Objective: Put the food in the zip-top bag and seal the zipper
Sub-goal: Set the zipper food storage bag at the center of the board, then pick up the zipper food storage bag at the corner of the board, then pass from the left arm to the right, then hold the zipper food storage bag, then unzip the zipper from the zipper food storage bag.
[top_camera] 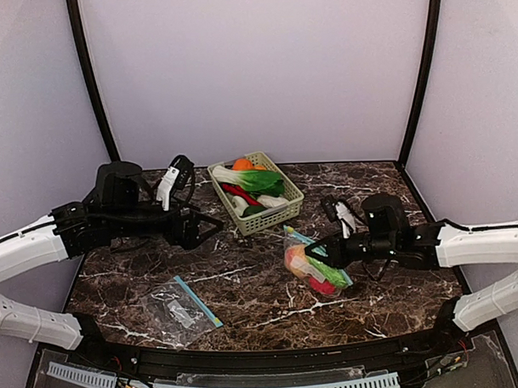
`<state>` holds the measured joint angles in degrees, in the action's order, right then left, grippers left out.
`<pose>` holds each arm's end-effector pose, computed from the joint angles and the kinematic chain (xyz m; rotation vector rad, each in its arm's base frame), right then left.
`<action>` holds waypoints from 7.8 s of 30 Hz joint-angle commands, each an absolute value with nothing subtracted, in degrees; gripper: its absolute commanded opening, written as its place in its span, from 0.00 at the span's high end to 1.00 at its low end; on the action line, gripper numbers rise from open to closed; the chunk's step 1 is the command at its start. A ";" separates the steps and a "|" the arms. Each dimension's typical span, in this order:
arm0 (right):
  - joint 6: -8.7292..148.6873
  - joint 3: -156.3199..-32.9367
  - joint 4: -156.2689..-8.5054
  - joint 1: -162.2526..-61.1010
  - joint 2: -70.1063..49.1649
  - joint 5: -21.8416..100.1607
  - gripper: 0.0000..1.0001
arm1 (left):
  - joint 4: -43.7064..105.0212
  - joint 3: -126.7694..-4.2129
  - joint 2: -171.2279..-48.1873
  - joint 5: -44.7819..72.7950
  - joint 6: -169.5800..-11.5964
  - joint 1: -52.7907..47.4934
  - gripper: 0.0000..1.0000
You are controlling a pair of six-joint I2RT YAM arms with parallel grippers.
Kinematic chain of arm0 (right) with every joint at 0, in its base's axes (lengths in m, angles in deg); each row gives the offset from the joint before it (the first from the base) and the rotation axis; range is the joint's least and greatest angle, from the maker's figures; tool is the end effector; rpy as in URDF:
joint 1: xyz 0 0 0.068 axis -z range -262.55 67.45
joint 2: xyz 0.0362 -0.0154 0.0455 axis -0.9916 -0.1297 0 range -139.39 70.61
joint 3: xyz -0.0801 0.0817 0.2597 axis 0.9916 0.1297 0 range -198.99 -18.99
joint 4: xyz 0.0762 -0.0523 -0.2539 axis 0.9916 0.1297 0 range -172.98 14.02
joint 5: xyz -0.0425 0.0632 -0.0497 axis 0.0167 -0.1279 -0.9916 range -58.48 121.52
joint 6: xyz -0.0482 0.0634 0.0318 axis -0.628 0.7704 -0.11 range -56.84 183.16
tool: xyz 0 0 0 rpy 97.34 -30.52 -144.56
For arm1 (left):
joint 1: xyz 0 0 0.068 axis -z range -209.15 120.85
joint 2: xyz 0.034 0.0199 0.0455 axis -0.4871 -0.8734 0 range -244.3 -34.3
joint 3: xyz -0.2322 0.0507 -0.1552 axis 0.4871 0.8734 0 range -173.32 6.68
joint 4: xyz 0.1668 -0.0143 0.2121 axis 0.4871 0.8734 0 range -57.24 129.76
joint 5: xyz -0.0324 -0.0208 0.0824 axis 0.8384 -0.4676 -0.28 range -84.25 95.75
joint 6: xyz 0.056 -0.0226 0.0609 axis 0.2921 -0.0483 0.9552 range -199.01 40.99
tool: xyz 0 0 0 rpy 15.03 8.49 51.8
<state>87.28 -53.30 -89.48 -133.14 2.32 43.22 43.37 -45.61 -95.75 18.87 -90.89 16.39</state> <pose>0.1749 0.2367 0.2086 -0.6354 2.1053 0.9871 0.1894 -0.2176 0.3243 0.7351 1.8709 -0.8790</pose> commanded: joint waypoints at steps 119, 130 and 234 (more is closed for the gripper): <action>98.50 -53.66 -108.47 -134.05 0.57 75.42 0.66 | -5.93 -33.11 -96.70 43.72 -123.27 10.40 0.99; 99.93 -53.52 -111.05 -134.49 -0.03 75.03 0.84 | -5.83 -32.08 -96.62 43.37 -123.40 10.40 0.99; 130.93 -58.22 -75.18 -119.87 6.54 41.81 0.96 | 9.18 -37.15 -123.61 -10.63 -67.23 46.70 0.99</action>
